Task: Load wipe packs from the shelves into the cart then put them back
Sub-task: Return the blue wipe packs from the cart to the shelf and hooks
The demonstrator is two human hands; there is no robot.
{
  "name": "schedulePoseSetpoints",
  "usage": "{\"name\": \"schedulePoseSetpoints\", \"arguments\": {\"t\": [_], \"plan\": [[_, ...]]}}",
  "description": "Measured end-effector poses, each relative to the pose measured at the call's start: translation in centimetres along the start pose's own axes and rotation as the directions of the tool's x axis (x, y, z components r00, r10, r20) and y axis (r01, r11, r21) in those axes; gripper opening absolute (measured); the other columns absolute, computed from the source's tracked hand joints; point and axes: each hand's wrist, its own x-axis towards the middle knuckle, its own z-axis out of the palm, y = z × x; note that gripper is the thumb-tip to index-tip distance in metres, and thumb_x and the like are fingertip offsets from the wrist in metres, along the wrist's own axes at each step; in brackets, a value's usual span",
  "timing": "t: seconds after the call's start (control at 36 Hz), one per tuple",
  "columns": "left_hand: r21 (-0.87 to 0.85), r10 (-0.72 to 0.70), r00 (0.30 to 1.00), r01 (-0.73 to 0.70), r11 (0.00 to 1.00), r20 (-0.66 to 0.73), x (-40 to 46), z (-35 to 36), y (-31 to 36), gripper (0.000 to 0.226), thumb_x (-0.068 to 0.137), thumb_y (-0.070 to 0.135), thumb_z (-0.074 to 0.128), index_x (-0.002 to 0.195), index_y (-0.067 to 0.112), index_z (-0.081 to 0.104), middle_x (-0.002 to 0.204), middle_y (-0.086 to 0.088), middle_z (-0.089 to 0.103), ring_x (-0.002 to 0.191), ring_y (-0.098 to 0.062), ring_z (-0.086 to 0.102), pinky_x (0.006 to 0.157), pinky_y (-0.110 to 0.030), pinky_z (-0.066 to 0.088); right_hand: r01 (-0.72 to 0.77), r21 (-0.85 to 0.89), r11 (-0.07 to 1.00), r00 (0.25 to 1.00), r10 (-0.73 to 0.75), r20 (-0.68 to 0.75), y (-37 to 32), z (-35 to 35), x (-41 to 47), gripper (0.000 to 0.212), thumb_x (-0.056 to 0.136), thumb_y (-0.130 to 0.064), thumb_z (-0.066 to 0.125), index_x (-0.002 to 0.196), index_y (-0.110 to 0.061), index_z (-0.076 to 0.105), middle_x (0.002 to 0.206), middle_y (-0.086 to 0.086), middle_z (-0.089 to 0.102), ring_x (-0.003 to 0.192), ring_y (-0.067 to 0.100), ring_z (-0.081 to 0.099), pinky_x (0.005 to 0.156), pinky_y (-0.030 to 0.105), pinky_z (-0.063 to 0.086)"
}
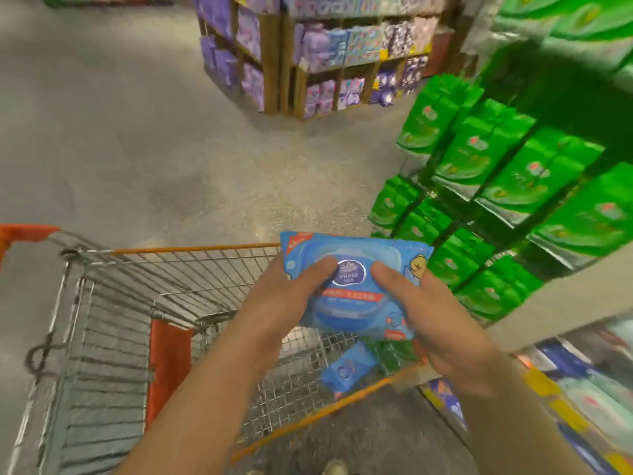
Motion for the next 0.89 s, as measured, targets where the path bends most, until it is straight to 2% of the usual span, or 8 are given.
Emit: {"name": "schedulePoseSetpoints", "arguments": {"t": [0.08, 0.22, 0.36, 0.42, 0.64, 0.75, 0.81, 0.89], "plan": [[0.029, 0.037, 0.993, -0.041, 0.999, 0.109, -0.8, 3.6, 1.6, 0.016, 0.091, 0.02, 0.072, 0.107, 0.021, 0.071, 0.091, 0.007, 0.08, 0.078, -0.008, 0.076, 0.059, -0.021, 0.058, 0.064, 0.002, 0.998, 0.992, -0.063, -0.109, -1.5, -2.9, -2.7, 0.039, 0.08, -0.035, 0.071, 0.114, -0.015, 0.071, 0.107, 0.01, 0.078, 0.105, 0.043, 0.07, 0.095, 0.067, 0.05], [0.069, 0.093, 0.964, -0.113, 0.991, 0.25, -2.2, 10.6, 2.8, 0.015, 0.088, 0.02, 0.074, 0.102, 0.025, 0.07, 0.091, 0.01, 0.079, 0.083, -0.008, 0.076, 0.063, -0.023, 0.059, 0.176, 0.021, 0.984, 0.964, -0.168, -0.205, -3.0, -8.8, -7.0, 0.042, 0.078, -0.032, 0.067, 0.116, -0.013, 0.07, 0.108, 0.008, 0.078, 0.096, 0.029, 0.075, 0.078, 0.043, 0.061], [0.073, 0.124, 0.92, -0.162, 0.984, 0.373, -4.8, 19.1, 2.5, 0.012, 0.089, 0.015, 0.072, 0.1, 0.019, 0.07, 0.079, 0.013, 0.078, 0.069, -0.001, 0.073, 0.057, -0.015, 0.053, 0.248, 0.079, 0.966, 0.925, -0.212, -0.316, -3.4, -15.9, -12.3, 0.044, 0.083, -0.026, 0.064, 0.123, -0.009, 0.066, 0.112, 0.01, 0.076, 0.099, 0.03, 0.074, 0.076, 0.039, 0.062], [0.074, 0.117, 0.901, -0.162, 0.984, 0.417, -6.1, 22.7, 2.0, 0.014, 0.09, 0.013, 0.071, 0.104, 0.015, 0.07, 0.075, 0.013, 0.077, 0.064, 0.0, 0.071, 0.054, -0.013, 0.051, 0.245, 0.066, 0.967, 0.908, -0.205, -0.366, -3.2, -19.0, -14.6, 0.042, 0.086, -0.03, 0.067, 0.124, -0.012, 0.067, 0.112, 0.011, 0.076, 0.106, 0.04, 0.07, 0.079, 0.053, 0.06], [0.127, 0.06, 0.783, -0.175, 0.976, 0.62, -11.5, 36.2, -1.1, 0.022, 0.09, 0.019, 0.07, 0.111, 0.018, 0.071, 0.103, 0.002, 0.079, 0.095, -0.015, 0.076, 0.082, -0.032, 0.06, 0.249, 0.034, 0.968, 0.847, -0.201, -0.492, -1.6, -31.2, -24.1, 0.037, 0.099, -0.027, 0.059, 0.132, -0.012, 0.062, 0.12, 0.007, 0.074, 0.106, 0.029, 0.073, 0.091, 0.046, 0.057], [0.12, 0.026, 0.718, -0.152, 0.981, 0.695, -14.1, 41.8, -2.8, 0.023, 0.089, 0.018, 0.071, 0.111, 0.016, 0.07, 0.1, 0.003, 0.08, 0.091, -0.013, 0.076, 0.074, -0.024, 0.059, 0.231, 0.018, 0.973, 0.795, -0.178, -0.58, -0.6, -36.4, -28.2, 0.042, 0.094, -0.039, 0.069, 0.129, -0.015, 0.065, 0.113, 0.003, 0.076, 0.087, 0.017, 0.075, 0.064, 0.029, 0.057], [0.131, 0.0, 0.7, -0.134, 0.982, 0.714, -15.4, 44.2, -3.5, 0.023, 0.092, 0.019, 0.07, 0.116, 0.018, 0.068, 0.101, 0.003, 0.08, 0.091, -0.013, 0.077, 0.075, -0.026, 0.06, 0.194, -0.002, 0.981, 0.77, -0.153, -0.619, 0.0, -38.4, -30.0, 0.067, 0.078, -0.059, 0.077, 0.131, -0.022, 0.063, 0.118, -0.001, 0.075, 0.103, 0.024, 0.073, 0.083, 0.04, 0.057], [0.165, -0.036, 0.665, -0.132, 0.977, 0.746, -16.5, 47.0, -4.6, 0.032, 0.091, 0.026, 0.073, 0.123, 0.022, 0.066, 0.109, 0.001, 0.078, 0.101, -0.018, 0.075, 0.093, -0.04, 0.058, 0.222, 0.003, 0.975, 0.732, -0.164, -0.661, 0.4, -40.6, -32.5, 0.048, 0.084, -0.051, 0.073, 0.124, -0.024, 0.068, 0.115, -0.004, 0.076, 0.108, 0.023, 0.072, 0.093, 0.047, 0.058]]}}
